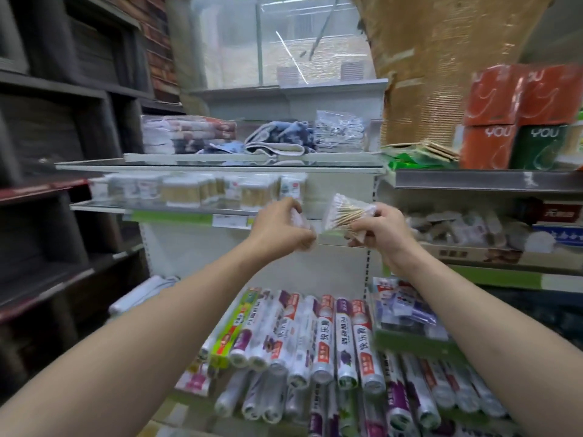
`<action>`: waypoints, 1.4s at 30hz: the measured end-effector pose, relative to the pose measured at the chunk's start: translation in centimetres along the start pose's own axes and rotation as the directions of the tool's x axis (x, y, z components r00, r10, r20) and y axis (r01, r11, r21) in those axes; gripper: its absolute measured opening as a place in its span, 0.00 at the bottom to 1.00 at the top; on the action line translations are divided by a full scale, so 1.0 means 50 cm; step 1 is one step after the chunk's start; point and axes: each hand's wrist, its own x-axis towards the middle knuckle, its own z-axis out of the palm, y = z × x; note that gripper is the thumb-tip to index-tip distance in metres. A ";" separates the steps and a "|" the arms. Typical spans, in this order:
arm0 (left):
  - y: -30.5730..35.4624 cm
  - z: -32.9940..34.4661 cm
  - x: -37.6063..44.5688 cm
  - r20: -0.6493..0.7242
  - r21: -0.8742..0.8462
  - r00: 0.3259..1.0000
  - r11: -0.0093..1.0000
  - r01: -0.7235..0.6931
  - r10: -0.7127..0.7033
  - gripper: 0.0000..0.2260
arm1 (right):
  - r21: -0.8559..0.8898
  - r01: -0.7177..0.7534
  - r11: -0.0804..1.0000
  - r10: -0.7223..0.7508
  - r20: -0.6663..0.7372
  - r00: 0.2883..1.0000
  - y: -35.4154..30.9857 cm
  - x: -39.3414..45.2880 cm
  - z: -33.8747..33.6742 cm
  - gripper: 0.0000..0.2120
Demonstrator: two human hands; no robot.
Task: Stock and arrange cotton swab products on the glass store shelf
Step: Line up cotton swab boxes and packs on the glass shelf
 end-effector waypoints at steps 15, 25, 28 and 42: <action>-0.135 -0.080 -0.034 -0.013 -0.108 0.994 0.988 0.108 -0.110 0.23 | -0.030 -0.049 0.998 0.047 -0.052 0.998 0.023 -0.007 0.154 0.13; -0.162 -0.066 0.051 -0.008 -0.110 0.995 0.989 0.096 -0.098 0.23 | -0.340 0.061 0.939 -0.120 -0.156 0.981 0.048 0.127 0.179 0.17; -0.172 -0.066 0.093 -0.028 -0.112 0.996 0.990 0.087 -0.090 0.23 | -0.609 0.102 0.787 -0.221 -0.124 0.967 0.041 0.166 0.193 0.13; -0.182 -0.062 0.219 -0.021 -0.228 0.993 0.967 0.112 -0.120 0.27 | -0.843 0.205 0.497 0.130 0.306 0.943 0.036 0.316 0.208 0.24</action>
